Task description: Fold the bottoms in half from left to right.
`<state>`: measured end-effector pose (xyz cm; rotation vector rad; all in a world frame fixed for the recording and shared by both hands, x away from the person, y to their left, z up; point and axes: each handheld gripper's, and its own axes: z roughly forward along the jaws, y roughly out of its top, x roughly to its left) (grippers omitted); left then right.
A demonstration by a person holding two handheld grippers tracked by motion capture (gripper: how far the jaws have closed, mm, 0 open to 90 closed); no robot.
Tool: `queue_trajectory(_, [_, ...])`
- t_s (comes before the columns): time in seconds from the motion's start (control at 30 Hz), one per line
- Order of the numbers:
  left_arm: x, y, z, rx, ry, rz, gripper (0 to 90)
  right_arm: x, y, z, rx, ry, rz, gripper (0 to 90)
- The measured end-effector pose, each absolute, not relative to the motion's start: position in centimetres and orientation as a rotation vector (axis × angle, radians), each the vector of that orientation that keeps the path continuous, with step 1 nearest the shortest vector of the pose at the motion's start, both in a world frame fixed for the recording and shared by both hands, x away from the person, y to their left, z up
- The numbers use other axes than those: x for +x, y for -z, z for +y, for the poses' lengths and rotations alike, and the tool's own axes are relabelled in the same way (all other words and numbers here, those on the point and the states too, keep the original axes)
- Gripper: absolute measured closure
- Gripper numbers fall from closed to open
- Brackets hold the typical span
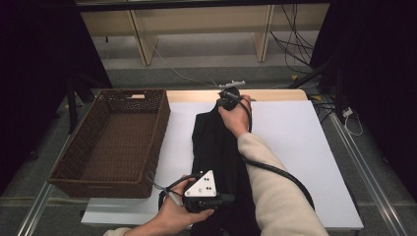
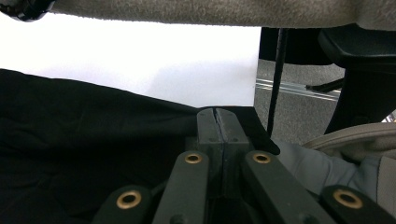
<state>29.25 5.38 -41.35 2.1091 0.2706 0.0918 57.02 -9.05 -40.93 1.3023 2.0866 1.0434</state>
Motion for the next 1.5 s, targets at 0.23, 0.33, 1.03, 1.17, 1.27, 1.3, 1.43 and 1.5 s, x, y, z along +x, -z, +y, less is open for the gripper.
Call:
queue_trajectory(0.23, [29.3,41.5,5.2,2.113,-0.089,0.268,89.0,57.1,41.2,-9.2,1.295,-1.025,2.088,87.6])
queue_trajectory(0.33, [29.3,41.5,5.1,2.116,-0.089,0.267,89.0,57.1,41.3,-9.3,1.294,-1.021,2.089,87.6])
queue_trajectory(1.03, [29.6,42.1,4.7,2.128,-0.08,0.272,89.0,57.4,42.9,-10.0,1.316,-0.96,2.076,87.4])
queue_trajectory(1.17, [29.6,42.1,4.6,2.132,-0.08,0.271,89.0,57.4,43.2,-10.1,1.317,-0.946,2.074,87.2])
queue_trajectory(1.27, [29.8,42.3,4.5,2.136,-0.074,0.274,89.0,57.5,43.6,-10.3,1.314,-0.923,2.079,86.7])
queue_trajectory(1.3, [29.9,42.4,4.4,2.139,-0.072,0.274,89.0,57.5,43.7,-10.4,1.319,-0.916,2.077,86.4])
queue_trajectory(1.43, [30.1,43.0,4.2,2.148,-0.063,0.281,88.9,57.6,44.4,-10.9,1.33,-0.889,2.088,85.5])
queue_trajectory(1.5, [30.1,43.2,4.1,2.153,-0.059,0.286,89.0,57.6,44.8,-11.1,1.342,-0.881,2.085,84.5])
